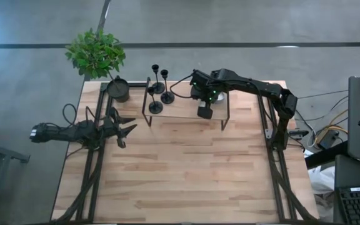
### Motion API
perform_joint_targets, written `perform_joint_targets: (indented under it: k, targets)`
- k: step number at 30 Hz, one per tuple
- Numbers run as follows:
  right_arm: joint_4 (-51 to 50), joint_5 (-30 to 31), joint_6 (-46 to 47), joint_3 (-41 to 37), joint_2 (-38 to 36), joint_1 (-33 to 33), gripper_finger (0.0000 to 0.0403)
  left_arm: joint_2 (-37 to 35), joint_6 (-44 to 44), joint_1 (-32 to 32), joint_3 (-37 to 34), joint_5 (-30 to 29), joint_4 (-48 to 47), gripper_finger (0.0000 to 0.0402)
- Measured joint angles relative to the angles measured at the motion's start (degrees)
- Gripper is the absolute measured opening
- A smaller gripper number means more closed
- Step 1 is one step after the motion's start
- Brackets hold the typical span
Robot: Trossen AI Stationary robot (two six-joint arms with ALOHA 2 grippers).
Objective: Pick & Place candle stick holders
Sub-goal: Return to Home Position
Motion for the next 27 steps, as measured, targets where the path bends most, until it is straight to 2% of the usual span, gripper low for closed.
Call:
perform_joint_targets:
  k: [16, 27]
  targets:
    - [-0.3, 0.0, 0.9, 0.5, -0.5, 0.0, 0.0366, 0.0, 0.0, 0.0, 0.0, 0.0, 0.0, 0.0142]
    - [0.1, 0.0, 2.2, 0.6, -5.2, 0.0, 0.0366, 0.0, 0.0, 0.0, 0.0, 0.0, 0.0, 0.0142]
